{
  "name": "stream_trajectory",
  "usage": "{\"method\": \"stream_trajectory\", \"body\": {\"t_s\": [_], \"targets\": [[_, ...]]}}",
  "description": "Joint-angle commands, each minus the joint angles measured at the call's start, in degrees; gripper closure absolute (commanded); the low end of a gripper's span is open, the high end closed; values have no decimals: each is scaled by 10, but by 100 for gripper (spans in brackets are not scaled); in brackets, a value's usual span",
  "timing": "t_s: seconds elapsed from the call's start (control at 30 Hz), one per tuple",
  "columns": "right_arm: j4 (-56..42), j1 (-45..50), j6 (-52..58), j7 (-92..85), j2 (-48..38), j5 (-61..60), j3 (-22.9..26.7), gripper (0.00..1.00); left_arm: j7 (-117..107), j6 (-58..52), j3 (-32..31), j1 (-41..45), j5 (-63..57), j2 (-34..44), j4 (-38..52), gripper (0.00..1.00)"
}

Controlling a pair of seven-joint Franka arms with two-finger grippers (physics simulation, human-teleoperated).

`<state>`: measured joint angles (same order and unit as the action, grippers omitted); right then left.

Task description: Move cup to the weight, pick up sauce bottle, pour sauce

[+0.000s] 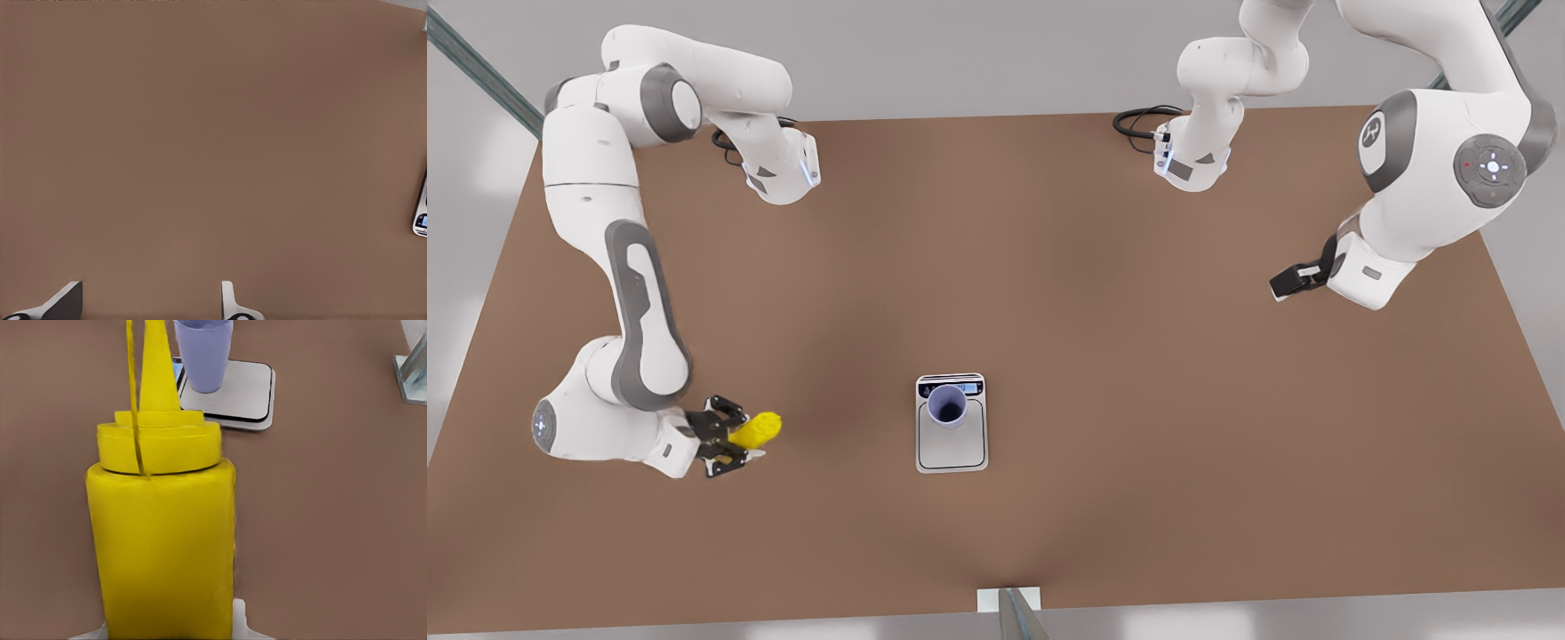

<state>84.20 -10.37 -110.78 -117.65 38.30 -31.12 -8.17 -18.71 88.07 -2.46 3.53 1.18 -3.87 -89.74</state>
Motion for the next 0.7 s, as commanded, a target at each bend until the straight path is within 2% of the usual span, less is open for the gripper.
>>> {"method": "stream_trajectory", "body": {"t_s": [0.0, 0.17, 0.3, 0.67], "targets": [[8, 1, 0, -19, 5, -28, 8, 50, 0, 0, -1, 0, 0, 0, 0, 0], [67, -37, 35, -108, 34, -179, 14, 50, 0, 0, 0, 0, 0, 0, 0, 0], [67, -52, 94, -108, 75, -225, 11, 50, 0, -1, 0, 0, 0, 0, 0, 0], [64, -46, 96, -192, 123, -309, 5, 50, 1, 2, 4, 1, 0, -2, -1, 0]]}}
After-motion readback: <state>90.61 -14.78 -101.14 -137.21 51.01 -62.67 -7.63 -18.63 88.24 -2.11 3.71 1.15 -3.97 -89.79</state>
